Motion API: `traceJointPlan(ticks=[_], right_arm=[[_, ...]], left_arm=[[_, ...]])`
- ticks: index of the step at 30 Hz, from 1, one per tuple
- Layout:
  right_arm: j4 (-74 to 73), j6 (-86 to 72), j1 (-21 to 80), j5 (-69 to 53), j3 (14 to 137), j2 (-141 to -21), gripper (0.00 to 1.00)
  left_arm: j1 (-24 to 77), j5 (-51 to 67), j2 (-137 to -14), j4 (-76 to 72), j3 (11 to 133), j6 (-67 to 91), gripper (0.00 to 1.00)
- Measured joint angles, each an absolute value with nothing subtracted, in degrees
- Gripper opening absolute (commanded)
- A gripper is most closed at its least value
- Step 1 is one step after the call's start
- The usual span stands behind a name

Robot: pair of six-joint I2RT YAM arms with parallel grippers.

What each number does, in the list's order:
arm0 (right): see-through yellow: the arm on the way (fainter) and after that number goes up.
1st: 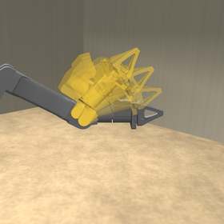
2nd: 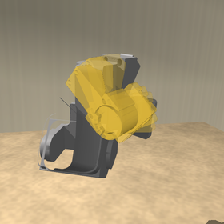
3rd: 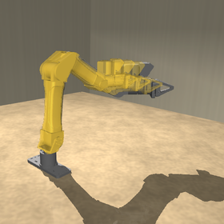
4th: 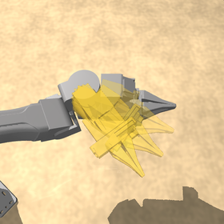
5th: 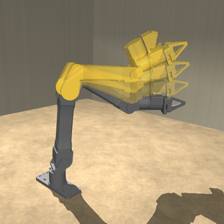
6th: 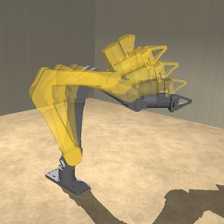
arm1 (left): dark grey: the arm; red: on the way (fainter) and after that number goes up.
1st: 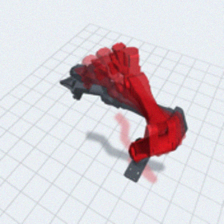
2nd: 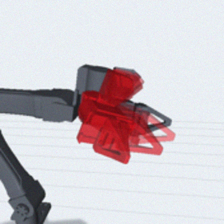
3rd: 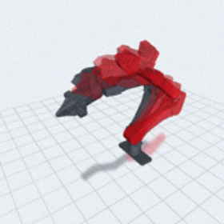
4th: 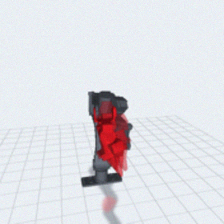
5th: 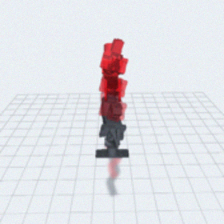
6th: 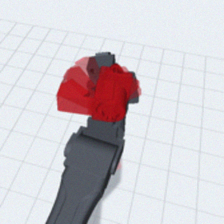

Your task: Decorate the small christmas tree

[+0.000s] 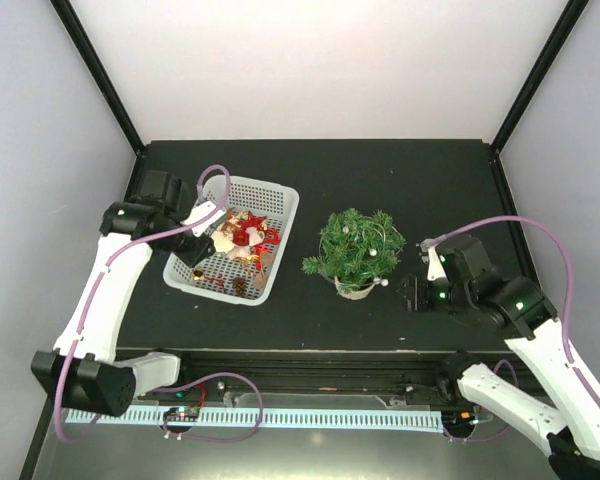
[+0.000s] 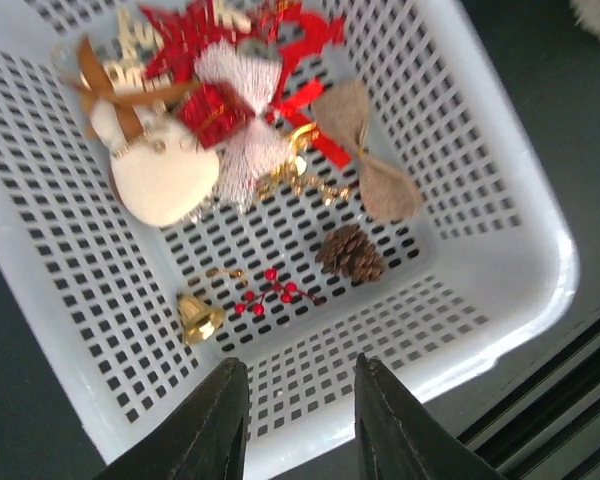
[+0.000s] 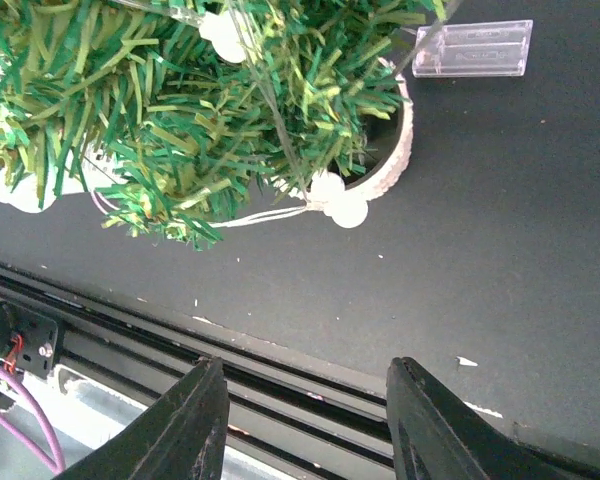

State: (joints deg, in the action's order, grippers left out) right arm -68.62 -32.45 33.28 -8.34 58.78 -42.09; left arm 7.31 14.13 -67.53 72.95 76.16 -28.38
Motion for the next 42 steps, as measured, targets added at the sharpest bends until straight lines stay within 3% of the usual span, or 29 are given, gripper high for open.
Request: traceJointPlan(ticks=[12, 13, 14, 21, 22, 24, 25, 32, 37, 42], right_arm=[[-74.4, -29.4, 33.3, -7.7, 73.3, -49.4, 0.47], [-74.9, -29.6, 33.3, -7.7, 73.9, -49.9, 0.47], [-75.3, -29.9, 33.3, -7.6, 74.1, -50.2, 0.47], [-78.2, -32.1, 33.3, -6.2, 74.5, -50.7, 0.47], [-78.6, -32.1, 33.3, -6.0, 74.6, -50.7, 0.47], [-79.2, -32.1, 33.3, -5.4, 74.6, -50.7, 0.47], [-79.6, -32.1, 33.3, -5.1, 74.6, -50.9, 0.47], [-81.0, -32.4, 33.3, -2.8, 74.6, -51.9, 0.48], [-81.3, -33.0, 33.3, -1.6, 74.2, -51.5, 0.48], [-81.3, -33.3, 33.3, -1.5, 73.5, -51.9, 0.48]], left_arm=[[7.0, 11.1, -88.6, 57.1, 71.9, -38.8, 0.44], [6.9, 11.1, -90.3, 56.3, 71.9, -39.8, 0.53], [6.7, 11.2, -91.6, 55.4, 72.1, -42.8, 0.54], [4.6, 13.2, -99.1, 52.4, 77.6, -58.4, 0.57], [4.4, 13.4, -100.0, 52.3, 78.6, -59.7, 0.76], [4.3, 14.0, -101.4, 52.1, 80.5, -62.4, 0.95], [4.2, 14.8, -101.9, 52.3, 81.4, -63.2, 0.99], [4.2, 19.7, -109.4, 61.5, 93.6, -68.0, 0.98], [4.4, 22.2, -111.8, 66.2, 94.9, -69.5, 0.84], [5.8, 22.8, -113.4, 70.3, 95.0, -71.0, 0.90]])
